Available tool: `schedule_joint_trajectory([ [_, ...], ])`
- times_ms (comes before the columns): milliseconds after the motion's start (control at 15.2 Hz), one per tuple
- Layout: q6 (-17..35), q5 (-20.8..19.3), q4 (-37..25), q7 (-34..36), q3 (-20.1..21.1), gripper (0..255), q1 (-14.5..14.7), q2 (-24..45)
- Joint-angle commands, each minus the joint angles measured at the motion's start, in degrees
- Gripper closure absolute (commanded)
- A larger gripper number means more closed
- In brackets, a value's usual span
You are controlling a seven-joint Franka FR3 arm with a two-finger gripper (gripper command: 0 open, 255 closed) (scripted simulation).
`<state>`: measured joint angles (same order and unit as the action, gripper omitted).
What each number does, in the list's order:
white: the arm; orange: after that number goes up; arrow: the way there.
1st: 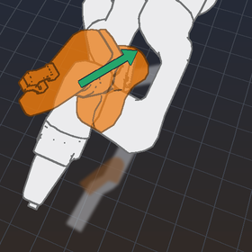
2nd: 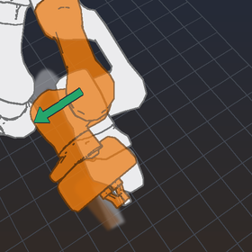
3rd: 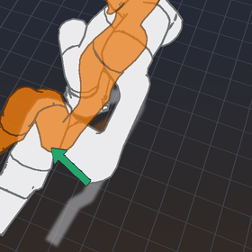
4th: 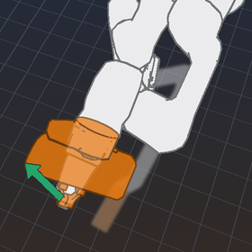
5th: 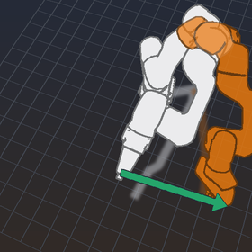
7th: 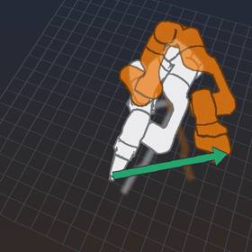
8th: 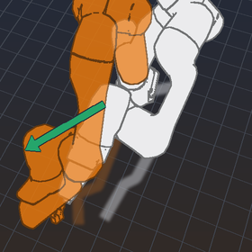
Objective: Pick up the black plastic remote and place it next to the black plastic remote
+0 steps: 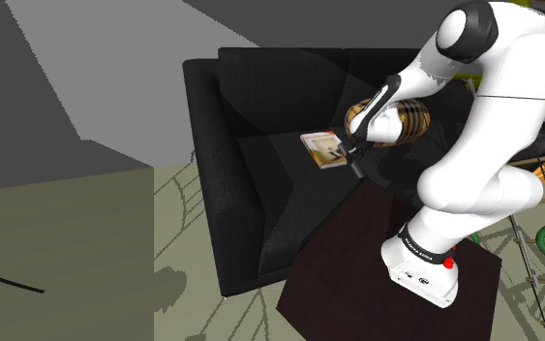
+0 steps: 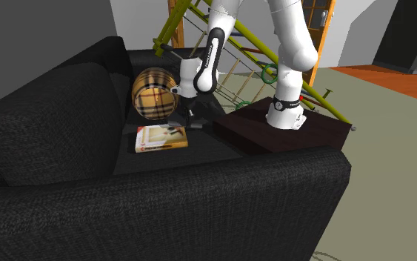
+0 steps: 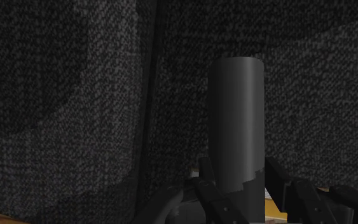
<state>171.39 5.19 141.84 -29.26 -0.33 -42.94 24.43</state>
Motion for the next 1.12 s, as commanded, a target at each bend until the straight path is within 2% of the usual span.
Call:
schedule_joint_trajectory([
  [0,-1.04,-0.11,0.41,0.17,-0.21,255,0.24,-1.43],
  [1056,-12.88,-2.3,2.53,2.03,-2.08,255,1.64,-15.4],
])
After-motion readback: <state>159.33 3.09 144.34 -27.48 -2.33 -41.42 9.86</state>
